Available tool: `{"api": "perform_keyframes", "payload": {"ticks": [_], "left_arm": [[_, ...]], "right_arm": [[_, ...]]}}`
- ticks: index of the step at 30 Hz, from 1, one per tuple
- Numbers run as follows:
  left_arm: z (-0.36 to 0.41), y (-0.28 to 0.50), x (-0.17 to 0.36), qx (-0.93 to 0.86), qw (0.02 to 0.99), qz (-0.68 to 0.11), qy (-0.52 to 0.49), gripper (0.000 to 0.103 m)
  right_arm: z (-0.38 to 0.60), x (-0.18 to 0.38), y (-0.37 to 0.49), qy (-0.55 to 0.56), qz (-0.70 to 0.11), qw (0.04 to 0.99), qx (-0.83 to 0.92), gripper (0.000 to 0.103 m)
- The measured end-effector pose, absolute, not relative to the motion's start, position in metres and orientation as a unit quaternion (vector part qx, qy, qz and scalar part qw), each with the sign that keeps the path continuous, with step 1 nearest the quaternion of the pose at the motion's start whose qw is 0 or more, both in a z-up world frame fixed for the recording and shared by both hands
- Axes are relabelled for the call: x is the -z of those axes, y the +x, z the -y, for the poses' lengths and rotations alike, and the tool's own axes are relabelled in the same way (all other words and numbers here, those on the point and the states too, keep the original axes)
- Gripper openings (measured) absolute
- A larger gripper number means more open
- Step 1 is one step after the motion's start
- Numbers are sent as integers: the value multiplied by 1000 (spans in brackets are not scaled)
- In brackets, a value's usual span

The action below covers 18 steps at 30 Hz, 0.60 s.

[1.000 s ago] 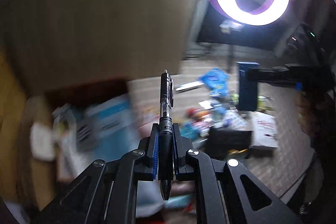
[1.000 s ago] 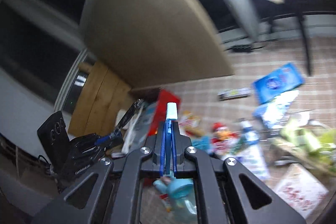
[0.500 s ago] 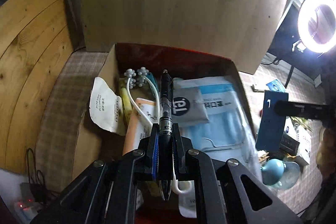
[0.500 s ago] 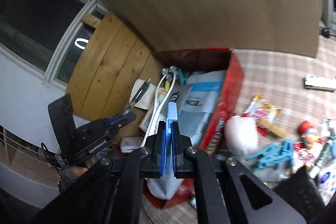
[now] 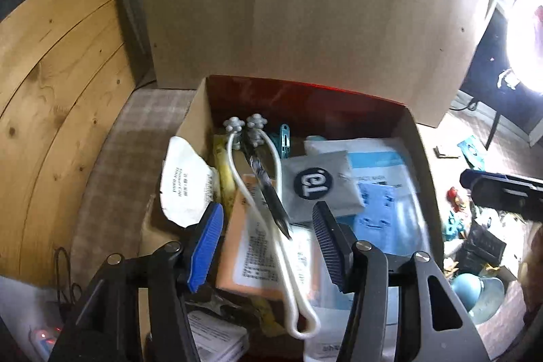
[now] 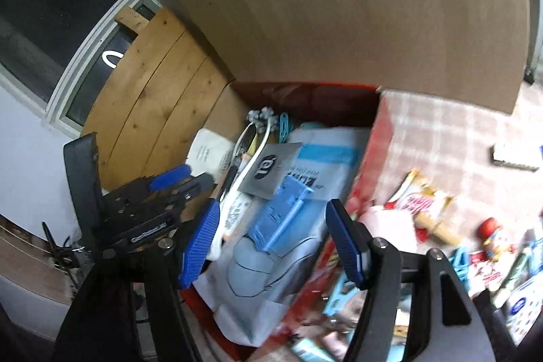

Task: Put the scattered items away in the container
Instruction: 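Carry the pen and phone stand into the box and release both, then move both tools back over the remaining pile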

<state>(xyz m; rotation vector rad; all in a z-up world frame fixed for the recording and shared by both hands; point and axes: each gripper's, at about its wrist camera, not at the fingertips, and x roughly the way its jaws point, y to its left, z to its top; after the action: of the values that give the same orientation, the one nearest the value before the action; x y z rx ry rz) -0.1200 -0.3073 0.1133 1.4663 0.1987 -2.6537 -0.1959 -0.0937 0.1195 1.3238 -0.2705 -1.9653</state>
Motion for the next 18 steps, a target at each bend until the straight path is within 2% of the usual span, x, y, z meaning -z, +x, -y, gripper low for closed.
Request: {"api": "perform_keyframes", "payload": {"ticks": [10,18], "left_arm": [[252,-108,-124,880,-2,-44,473,53],[180,-114,-134,874,-82,-10,479,53]], "right_arm": [[31,-126,-184,499,118,311,800,64],[-53,-133,-155,465,80,268,840,64]]}}
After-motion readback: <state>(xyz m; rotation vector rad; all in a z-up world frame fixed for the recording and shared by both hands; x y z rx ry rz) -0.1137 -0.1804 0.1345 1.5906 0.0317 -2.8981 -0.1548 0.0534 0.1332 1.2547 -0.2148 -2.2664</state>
